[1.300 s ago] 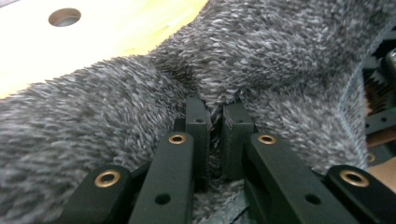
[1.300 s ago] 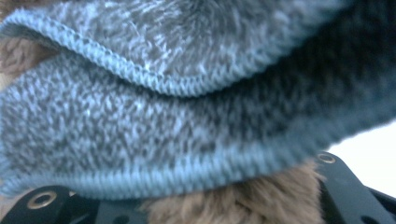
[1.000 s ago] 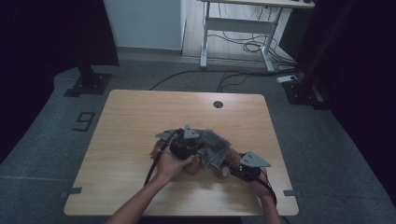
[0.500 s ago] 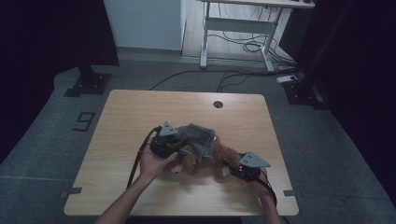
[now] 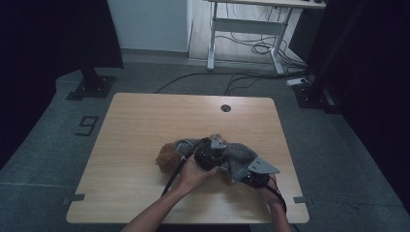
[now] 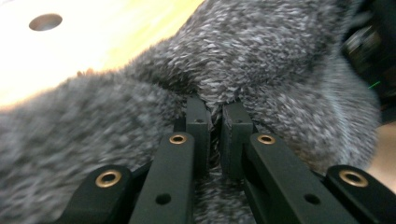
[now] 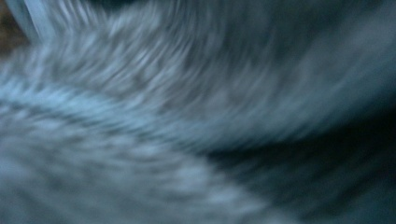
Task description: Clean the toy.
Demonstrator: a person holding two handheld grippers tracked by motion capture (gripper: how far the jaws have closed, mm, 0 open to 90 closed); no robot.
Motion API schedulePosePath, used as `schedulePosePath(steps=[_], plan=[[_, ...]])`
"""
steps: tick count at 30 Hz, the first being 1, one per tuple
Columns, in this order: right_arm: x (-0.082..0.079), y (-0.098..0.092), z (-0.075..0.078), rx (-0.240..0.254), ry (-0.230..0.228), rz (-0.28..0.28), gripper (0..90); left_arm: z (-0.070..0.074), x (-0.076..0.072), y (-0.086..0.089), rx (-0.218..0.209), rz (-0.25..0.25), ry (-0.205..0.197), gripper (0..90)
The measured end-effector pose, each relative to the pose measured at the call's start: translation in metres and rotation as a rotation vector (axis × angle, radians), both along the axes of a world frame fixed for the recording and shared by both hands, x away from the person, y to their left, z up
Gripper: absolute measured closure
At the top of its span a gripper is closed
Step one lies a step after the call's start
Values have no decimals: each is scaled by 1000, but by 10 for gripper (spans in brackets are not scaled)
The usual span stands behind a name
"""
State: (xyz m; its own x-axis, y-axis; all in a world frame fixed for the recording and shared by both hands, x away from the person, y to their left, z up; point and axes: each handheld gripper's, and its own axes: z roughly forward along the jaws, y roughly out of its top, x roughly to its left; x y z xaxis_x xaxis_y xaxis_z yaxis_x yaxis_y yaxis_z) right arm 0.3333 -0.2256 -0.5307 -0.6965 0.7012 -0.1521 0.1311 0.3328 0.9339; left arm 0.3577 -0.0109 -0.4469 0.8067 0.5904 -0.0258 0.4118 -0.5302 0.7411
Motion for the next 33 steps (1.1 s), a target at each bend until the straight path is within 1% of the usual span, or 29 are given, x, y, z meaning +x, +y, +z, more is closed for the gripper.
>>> schedulePosePath(steps=[2,5,6,7,9,14,17,21,24,26,28,31,33], plan=[[0,0,0,-3,-1,1,529,0,1,7,-24,7,14,837],[0,0,0,-2,-4,3,529,5,-1,20,-40,27,3,837],[0,0,0,-4,-5,3,529,7,-1,26,-53,38,1,837],[0,0,0,-3,-7,1,529,10,-1,33,-72,48,0,837],[0,0,-1,-5,-9,2,529,14,0,50,-78,86,-23,838],[0,-1,-1,-1,-4,4,529,18,3,89,-124,146,-18,837],[1,-2,-2,3,-2,5,529,20,2,111,-141,179,-25,837],[1,-3,-2,-1,-1,1,529,18,3,139,-152,222,-23,837],[1,-2,-2,1,-3,1,528,14,4,156,-171,251,-5,837],[2,-2,-3,0,-5,0,528,14,4,162,-182,258,0,836],[2,-1,-3,1,-5,-3,528,17,5,161,-182,253,-2,836],[2,-1,-3,0,-7,-6,528,23,9,151,-167,236,-15,836],[2,-1,-2,-1,-7,-7,528,26,12,144,-157,228,-16,835]])
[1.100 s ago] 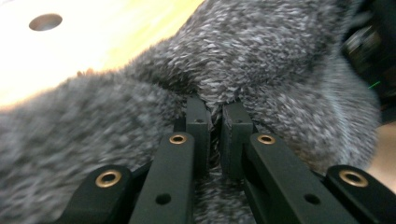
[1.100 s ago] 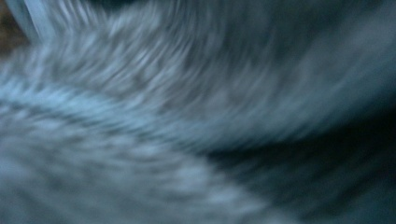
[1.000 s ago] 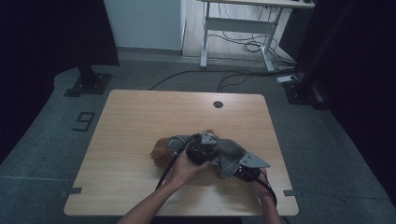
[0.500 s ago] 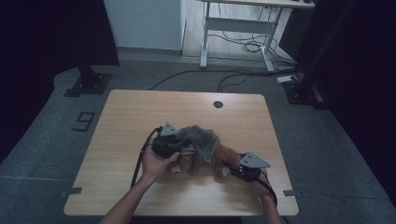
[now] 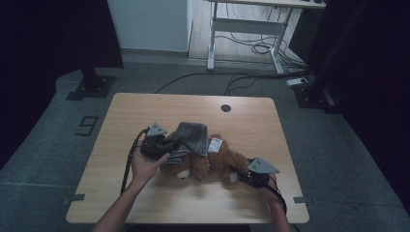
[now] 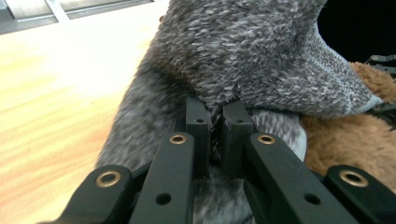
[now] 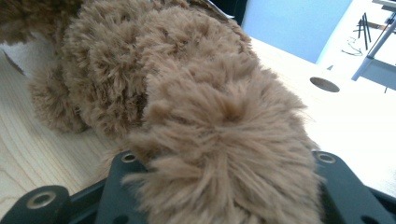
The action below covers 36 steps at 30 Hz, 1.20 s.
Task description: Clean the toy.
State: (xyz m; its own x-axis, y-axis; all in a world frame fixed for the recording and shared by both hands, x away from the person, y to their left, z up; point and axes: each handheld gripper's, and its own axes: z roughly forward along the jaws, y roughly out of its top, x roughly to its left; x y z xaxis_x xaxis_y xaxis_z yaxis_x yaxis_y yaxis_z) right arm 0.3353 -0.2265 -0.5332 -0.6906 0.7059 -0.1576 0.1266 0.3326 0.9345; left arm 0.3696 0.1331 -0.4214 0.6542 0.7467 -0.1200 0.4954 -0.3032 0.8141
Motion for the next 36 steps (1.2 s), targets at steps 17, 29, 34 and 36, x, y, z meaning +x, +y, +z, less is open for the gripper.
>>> schedulePosePath(steps=[17,29,34,36], plan=[[-6,-5,6,52,58,25,364,-40,-9,-1,-31,-39,67,838],[-13,-20,61,226,139,95,187,-53,-33,3,-67,-50,38,843],[-3,-13,72,203,176,90,180,-54,-40,4,-72,-63,32,843],[3,-2,68,170,218,107,168,-55,-42,6,-80,-66,34,843]])
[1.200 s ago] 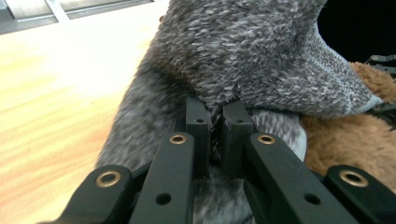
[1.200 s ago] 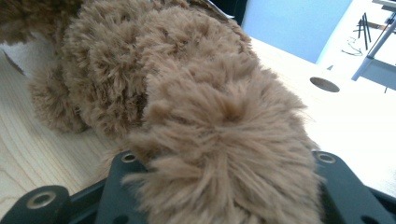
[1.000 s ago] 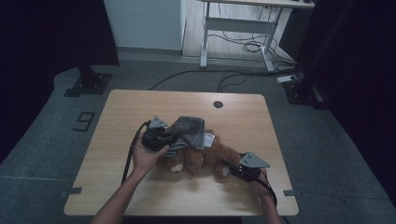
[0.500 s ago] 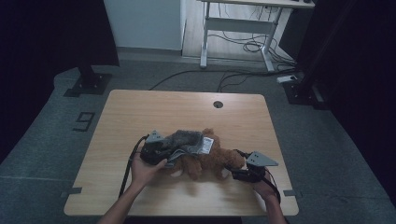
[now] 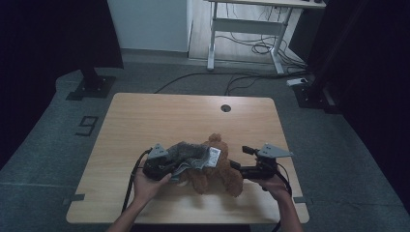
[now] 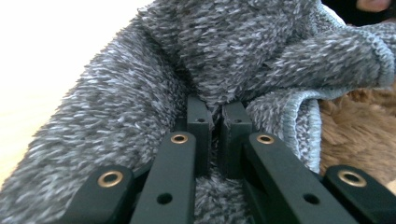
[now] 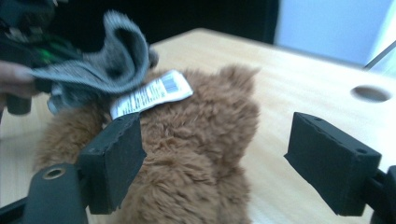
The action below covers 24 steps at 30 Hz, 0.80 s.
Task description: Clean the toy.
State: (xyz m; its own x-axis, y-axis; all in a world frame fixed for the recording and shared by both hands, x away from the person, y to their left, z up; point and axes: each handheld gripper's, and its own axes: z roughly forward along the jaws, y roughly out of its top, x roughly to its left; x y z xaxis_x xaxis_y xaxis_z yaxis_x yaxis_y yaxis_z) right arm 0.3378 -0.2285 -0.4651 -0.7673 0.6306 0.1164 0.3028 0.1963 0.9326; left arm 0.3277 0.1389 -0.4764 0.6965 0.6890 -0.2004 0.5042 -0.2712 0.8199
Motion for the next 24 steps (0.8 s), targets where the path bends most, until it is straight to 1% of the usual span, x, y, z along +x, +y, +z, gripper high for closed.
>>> schedulePosePath(steps=[2,5,7,9,11,12,13,14,15,17,18,19,21,22,23,24], plan=[[6,17,-10,-51,50,32,152,-1,-2,1,-2,-2,-1,843],[13,35,-25,-108,120,72,129,-2,-5,2,1,-6,-3,843],[16,43,-36,-110,168,92,131,-3,-8,3,0,-10,-3,844],[16,49,-45,-126,213,128,170,-4,-12,6,-3,-15,-3,844],[15,53,-52,-135,230,150,228,-6,-15,8,-12,-19,-2,844],[13,54,-56,-141,228,167,299,-7,-16,9,-19,-20,-1,845],[11,55,-58,-151,210,177,356,-8,-17,10,-20,-20,-3,845],[9,56,-58,-164,185,177,409,-8,-17,10,-22,-17,-6,845],[8,56,-57,-170,157,166,457,-8,-17,9,-22,-15,-8,845],[4,56,-56,-205,84,127,534,-9,-15,5,-21,-14,-9,846],[3,56,-55,-217,59,106,549,-9,-13,1,-17,-15,-13,846],[3,56,-54,-232,25,69,571,-9,-11,-3,-11,-14,-19,846],[6,55,-52,-253,-14,11,589,-8,-8,-10,4,-13,-30,846],[7,55,-52,-260,-22,-2,592,-9,-5,-15,9,-8,-44,846],[9,54,-52,-271,-41,-37,594,-10,-3,-17,3,-4,-46,846],[10,53,-52,-274,-51,-51,596,-11,1,-19,-9,-1,-46,846]])
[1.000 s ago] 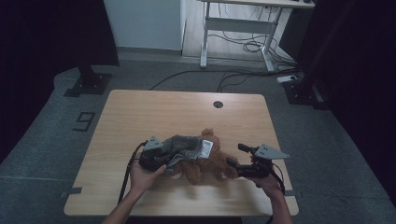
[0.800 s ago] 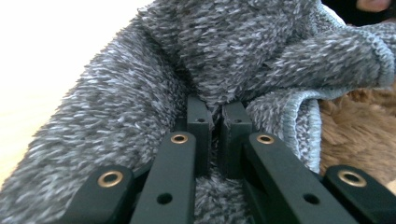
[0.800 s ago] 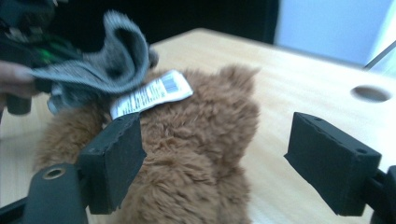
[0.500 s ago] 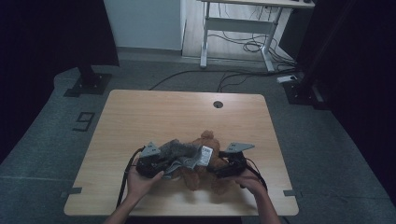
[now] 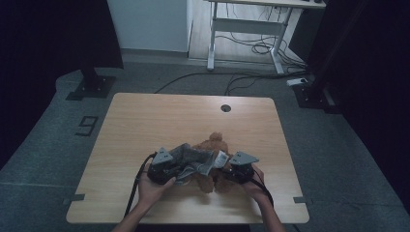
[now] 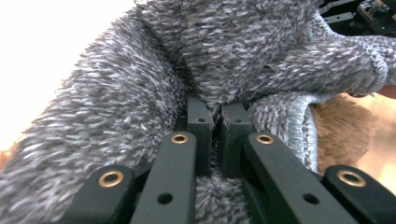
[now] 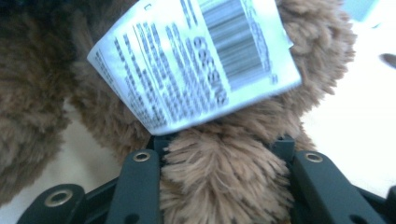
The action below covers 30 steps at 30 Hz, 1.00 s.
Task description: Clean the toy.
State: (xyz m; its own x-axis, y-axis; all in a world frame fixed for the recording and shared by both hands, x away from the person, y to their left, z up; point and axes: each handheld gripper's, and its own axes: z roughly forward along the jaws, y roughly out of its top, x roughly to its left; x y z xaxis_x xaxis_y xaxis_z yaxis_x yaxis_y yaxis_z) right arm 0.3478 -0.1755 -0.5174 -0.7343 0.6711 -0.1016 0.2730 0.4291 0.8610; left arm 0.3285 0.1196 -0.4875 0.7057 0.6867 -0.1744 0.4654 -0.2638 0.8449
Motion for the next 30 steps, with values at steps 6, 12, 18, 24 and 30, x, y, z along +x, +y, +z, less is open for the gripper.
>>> schedulePosePath(steps=[6,12,18,24,30], plan=[[5,-6,-6,14,-50,-72,605,-3,11,-7,-19,8,6,847],[-6,-10,-11,38,-74,-25,599,3,4,4,-81,-20,70,845],[-19,-16,-17,36,-102,-16,595,36,-4,-11,-69,-64,37,830],[-20,-17,-18,50,-105,-9,591,53,7,-68,15,-102,1,830],[-21,-19,-20,33,-108,-11,591,32,22,-84,57,-97,53,833]])
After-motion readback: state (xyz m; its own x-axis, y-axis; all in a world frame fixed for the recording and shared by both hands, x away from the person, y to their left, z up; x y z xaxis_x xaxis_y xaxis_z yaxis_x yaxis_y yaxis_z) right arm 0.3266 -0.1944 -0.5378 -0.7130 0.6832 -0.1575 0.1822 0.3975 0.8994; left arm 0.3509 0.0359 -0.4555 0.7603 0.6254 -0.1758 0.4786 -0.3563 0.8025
